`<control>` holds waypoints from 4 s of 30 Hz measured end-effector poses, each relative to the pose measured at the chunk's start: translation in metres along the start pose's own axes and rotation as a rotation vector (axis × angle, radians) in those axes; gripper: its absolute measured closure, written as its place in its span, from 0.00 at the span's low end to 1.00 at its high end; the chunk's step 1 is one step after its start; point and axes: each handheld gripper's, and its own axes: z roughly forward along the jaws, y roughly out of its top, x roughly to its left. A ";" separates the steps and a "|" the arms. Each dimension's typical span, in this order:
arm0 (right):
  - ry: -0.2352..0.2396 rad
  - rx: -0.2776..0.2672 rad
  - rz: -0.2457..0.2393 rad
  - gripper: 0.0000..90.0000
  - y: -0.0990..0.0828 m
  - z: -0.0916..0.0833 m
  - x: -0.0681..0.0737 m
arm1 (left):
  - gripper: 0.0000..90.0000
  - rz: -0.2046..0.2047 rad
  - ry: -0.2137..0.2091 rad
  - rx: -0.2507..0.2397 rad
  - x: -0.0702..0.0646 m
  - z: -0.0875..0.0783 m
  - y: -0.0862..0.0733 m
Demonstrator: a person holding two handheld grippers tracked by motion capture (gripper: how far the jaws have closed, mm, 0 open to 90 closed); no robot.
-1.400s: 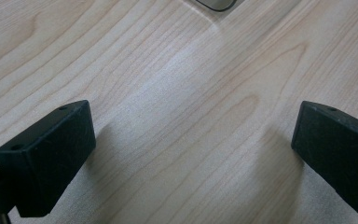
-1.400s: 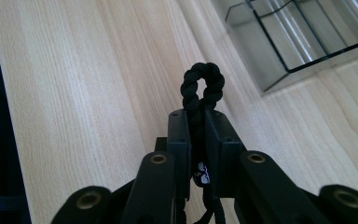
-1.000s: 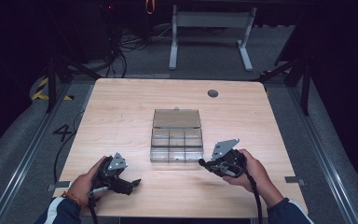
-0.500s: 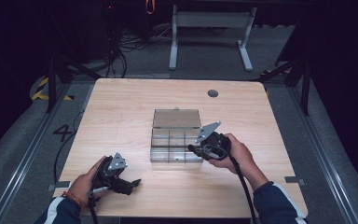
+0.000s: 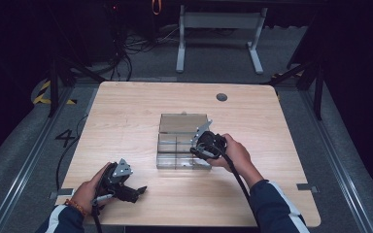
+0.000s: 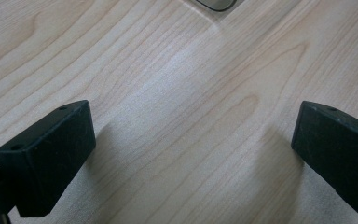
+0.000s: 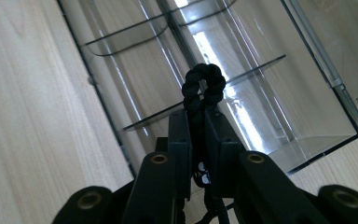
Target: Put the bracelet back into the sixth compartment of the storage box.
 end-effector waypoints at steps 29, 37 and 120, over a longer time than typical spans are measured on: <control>0.106 0.065 0.090 0.92 -0.010 0.029 -0.004 | 0.00 0.000 0.000 0.000 0.000 0.000 0.000; 0.122 0.051 0.091 0.91 -0.013 0.029 -0.002 | 0.00 0.000 0.000 0.000 0.000 0.000 0.000; -0.040 -0.041 -0.026 0.72 -0.056 -0.053 0.017 | 0.00 0.000 0.000 0.000 0.000 0.000 0.000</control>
